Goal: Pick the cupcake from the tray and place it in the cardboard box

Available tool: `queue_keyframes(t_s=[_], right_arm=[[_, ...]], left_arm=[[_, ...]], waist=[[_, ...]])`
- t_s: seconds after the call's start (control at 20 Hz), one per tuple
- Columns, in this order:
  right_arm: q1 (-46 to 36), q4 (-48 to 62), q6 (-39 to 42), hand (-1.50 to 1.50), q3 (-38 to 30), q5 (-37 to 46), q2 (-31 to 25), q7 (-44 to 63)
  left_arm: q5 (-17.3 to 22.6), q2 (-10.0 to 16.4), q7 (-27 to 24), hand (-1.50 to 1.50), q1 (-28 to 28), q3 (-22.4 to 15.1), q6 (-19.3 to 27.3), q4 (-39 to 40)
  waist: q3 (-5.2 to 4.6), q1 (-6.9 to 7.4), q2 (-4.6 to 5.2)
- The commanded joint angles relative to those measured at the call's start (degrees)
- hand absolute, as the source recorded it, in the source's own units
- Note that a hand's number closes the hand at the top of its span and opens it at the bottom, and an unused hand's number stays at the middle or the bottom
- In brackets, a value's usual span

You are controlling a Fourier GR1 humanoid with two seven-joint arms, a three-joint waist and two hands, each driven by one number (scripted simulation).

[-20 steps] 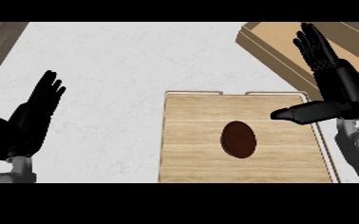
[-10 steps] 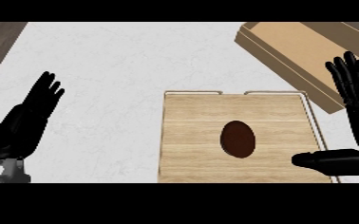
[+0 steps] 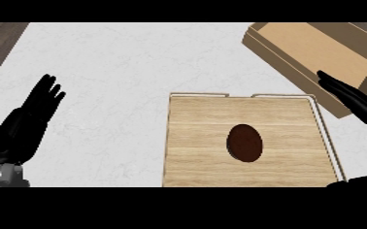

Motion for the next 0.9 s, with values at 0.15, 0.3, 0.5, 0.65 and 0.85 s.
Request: queue_keyframes(t_s=[0.15, 0.3, 0.5, 0.65, 0.85], right_arm=[[-9.5, -7.2, 9.8, -1.5, 5.9, -0.3, -6.3, 24.2], [-11.8, -8.8, 11.0, -1.5, 12.1, 1.7, -1.9, 32.2], [-19.5, -4.5, 13.5, -1.5, 17.3, -1.0, 5.5, 41.4], [-20.3, -3.2, 17.3, -1.5, 15.3, -2.0, 8.0, 44.5], [-19.6, -1.3, 20.8, -1.5, 16.0, 1.2, 12.0, 45.5]], left_arm=[[-1.0, -1.0, -0.9, 0.0, -0.5, -1.6, -1.4, 0.4], [-0.3, -1.0, 1.1, 0.0, -1.7, 0.1, -0.3, -0.5], [-0.1, -0.5, -1.6, 0.0, 0.4, 0.4, -4.3, 1.4], [-2.1, -2.4, -2.3, 0.0, -1.5, 0.9, -2.3, 2.9], [0.1, -2.3, 2.0, 0.0, 1.2, 2.2, -3.0, -2.8]], waist=[[0.04, 1.88, 0.48], [0.15, 1.49, 0.38], [0.15, 2.2, 0.5], [0.22, 1.01, 0.38], [0.25, 1.04, 0.29]])
